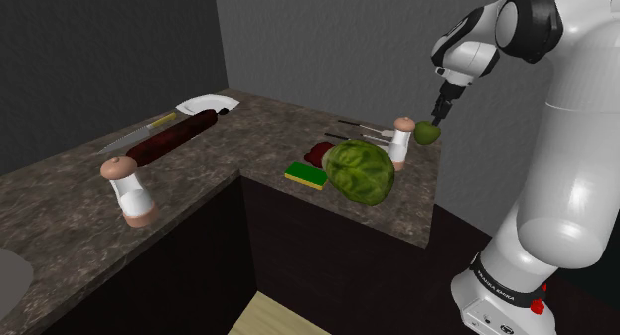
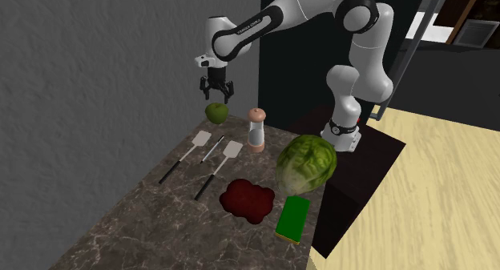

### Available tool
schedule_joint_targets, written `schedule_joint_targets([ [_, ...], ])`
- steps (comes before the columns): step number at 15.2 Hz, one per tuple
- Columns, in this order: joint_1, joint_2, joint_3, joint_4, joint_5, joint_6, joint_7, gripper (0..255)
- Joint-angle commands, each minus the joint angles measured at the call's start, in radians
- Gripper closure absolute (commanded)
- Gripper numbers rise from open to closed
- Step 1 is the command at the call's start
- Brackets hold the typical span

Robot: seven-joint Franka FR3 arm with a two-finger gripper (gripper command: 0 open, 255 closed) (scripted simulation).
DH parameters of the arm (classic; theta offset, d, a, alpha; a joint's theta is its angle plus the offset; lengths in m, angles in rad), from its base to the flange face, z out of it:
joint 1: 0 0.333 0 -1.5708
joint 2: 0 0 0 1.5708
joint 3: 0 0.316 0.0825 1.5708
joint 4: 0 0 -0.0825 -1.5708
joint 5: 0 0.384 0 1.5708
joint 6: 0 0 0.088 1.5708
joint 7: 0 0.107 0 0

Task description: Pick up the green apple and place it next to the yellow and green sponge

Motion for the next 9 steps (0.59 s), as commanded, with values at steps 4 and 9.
schedule_joint_targets([
  [4, -0.001, 0.002, 0.001, -0.002, 0.003, 0.003, -0.002, 0],
  [9, -0.001, 0.001, 0.001, -0.002, 0.002, 0.003, -0.002, 255],
])
